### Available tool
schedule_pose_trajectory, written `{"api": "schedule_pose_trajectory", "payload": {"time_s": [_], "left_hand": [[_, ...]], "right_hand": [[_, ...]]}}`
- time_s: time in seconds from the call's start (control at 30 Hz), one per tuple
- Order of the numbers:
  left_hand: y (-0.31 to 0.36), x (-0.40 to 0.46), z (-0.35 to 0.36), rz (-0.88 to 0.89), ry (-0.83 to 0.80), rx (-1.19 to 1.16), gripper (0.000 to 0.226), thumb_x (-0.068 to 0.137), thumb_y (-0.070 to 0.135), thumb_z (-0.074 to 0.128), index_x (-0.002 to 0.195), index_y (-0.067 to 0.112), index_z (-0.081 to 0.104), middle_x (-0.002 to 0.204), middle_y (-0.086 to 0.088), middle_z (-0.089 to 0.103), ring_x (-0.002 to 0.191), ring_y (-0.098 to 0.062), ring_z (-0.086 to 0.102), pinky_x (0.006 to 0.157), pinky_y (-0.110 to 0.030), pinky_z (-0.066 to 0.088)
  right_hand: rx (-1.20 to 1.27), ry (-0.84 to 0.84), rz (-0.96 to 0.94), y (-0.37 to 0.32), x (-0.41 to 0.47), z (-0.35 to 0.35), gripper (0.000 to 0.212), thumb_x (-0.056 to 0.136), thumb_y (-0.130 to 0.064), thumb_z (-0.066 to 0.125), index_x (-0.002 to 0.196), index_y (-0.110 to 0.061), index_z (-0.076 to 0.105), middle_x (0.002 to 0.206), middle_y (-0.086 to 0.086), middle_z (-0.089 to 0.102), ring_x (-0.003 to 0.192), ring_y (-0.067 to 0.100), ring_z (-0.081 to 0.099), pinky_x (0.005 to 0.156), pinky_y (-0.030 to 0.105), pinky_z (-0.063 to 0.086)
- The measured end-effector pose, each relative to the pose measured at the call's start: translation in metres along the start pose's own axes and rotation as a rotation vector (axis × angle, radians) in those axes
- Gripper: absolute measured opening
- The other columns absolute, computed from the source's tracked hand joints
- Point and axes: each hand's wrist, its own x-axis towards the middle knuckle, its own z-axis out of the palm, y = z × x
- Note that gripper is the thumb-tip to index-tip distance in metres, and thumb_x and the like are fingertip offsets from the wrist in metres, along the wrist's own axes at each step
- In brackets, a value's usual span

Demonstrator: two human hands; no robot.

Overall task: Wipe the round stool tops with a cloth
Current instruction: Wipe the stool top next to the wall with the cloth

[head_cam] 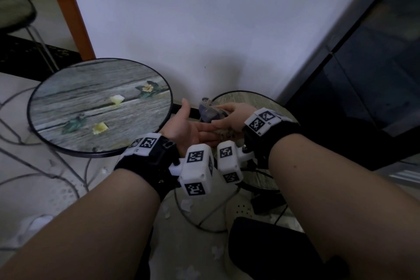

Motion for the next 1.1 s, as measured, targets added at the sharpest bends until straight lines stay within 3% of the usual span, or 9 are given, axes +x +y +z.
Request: {"api": "schedule_pose_trajectory", "payload": {"time_s": [0.13,0.2,0.3,0.5,0.57,0.67,0.8,0.9,1.1], "left_hand": [[0.008,-0.008,-0.015,0.092,0.280,-0.009,0.074,0.095,0.060,0.024,0.091,-0.006,0.056,0.078,-0.025,0.069,0.080,-0.033,0.062,0.064,-0.037,0.046],[0.012,-0.012,-0.024,0.140,0.356,-0.082,0.065,0.098,0.052,0.027,0.089,-0.006,0.055,0.066,-0.023,0.068,0.070,-0.033,0.064,0.061,-0.036,0.046],[0.012,-0.013,-0.026,0.137,0.367,-0.113,0.059,0.098,0.048,0.029,0.087,-0.005,0.053,0.085,-0.024,0.060,0.074,-0.033,0.059,0.067,-0.037,0.046],[0.008,-0.006,-0.020,0.079,0.253,-0.118,0.072,0.097,0.055,0.025,0.133,-0.006,0.042,0.127,-0.028,0.051,0.117,-0.039,0.050,0.088,-0.043,0.038],[0.007,-0.003,-0.019,0.069,0.237,-0.137,0.073,0.096,0.057,0.025,0.134,-0.004,0.041,0.111,-0.025,0.057,0.103,-0.037,0.055,0.089,-0.042,0.037],[0.007,0.001,-0.019,0.068,0.235,-0.155,0.076,0.095,0.059,0.024,0.135,-0.003,0.041,0.100,-0.021,0.056,0.093,-0.034,0.054,0.090,-0.043,0.036],[0.006,0.005,-0.020,0.064,0.198,-0.148,0.079,0.093,0.064,0.022,0.134,0.001,0.043,0.131,-0.028,0.048,0.122,-0.039,0.047,0.095,-0.046,0.036],[0.003,0.007,-0.021,0.034,0.129,-0.164,0.084,0.088,0.071,0.024,0.112,-0.003,0.056,0.110,-0.026,0.062,0.103,-0.038,0.057,0.086,-0.045,0.043],[0.001,0.002,-0.013,0.045,0.134,-0.123,0.089,0.088,0.072,0.016,0.088,-0.007,0.057,0.070,-0.022,0.070,0.064,-0.033,0.069,0.071,-0.041,0.042]], "right_hand": [[0.203,-0.008,0.062,0.004,0.005,0.004,0.051,0.079,-0.005,0.072,0.126,-0.020,0.058,0.109,0.000,0.064,0.094,0.016,0.060,0.080,0.026,0.052],[0.130,-0.002,0.064,0.002,0.007,0.004,0.054,0.080,-0.006,0.072,0.130,-0.020,0.056,0.122,0.003,0.063,0.106,0.019,0.059,0.088,0.027,0.049],[0.096,0.026,0.055,-0.001,0.006,0.005,0.054,0.081,-0.006,0.071,0.131,-0.017,0.055,0.127,0.004,0.060,0.114,0.019,0.056,0.083,0.022,0.042],[0.134,0.093,0.028,0.000,0.005,0.011,0.046,0.078,-0.005,0.073,0.122,-0.012,0.062,0.107,0.006,0.067,0.072,0.007,0.056,0.053,0.010,0.042],[0.167,0.114,0.023,0.000,0.005,0.012,0.040,0.078,-0.004,0.073,0.117,-0.011,0.065,0.090,0.003,0.064,0.060,0.003,0.052,0.040,0.006,0.038],[0.115,0.141,0.024,-0.001,0.006,0.014,0.039,0.078,-0.006,0.073,0.115,-0.012,0.067,0.095,0.005,0.067,0.068,0.011,0.056,0.057,0.012,0.044],[0.057,0.169,0.047,-0.001,0.011,0.015,0.038,0.077,-0.009,0.072,0.114,-0.014,0.068,0.106,0.005,0.069,0.087,0.014,0.058,0.078,0.025,0.049],[0.056,0.170,0.041,-0.001,0.011,0.015,0.036,0.078,-0.008,0.071,0.113,-0.014,0.069,0.107,0.004,0.070,0.095,0.018,0.062,0.084,0.029,0.052],[0.109,0.149,0.062,0.001,0.012,0.012,0.036,0.077,-0.001,0.068,0.111,-0.012,0.070,0.098,0.004,0.069,0.082,0.011,0.056,0.069,0.022,0.044]]}}
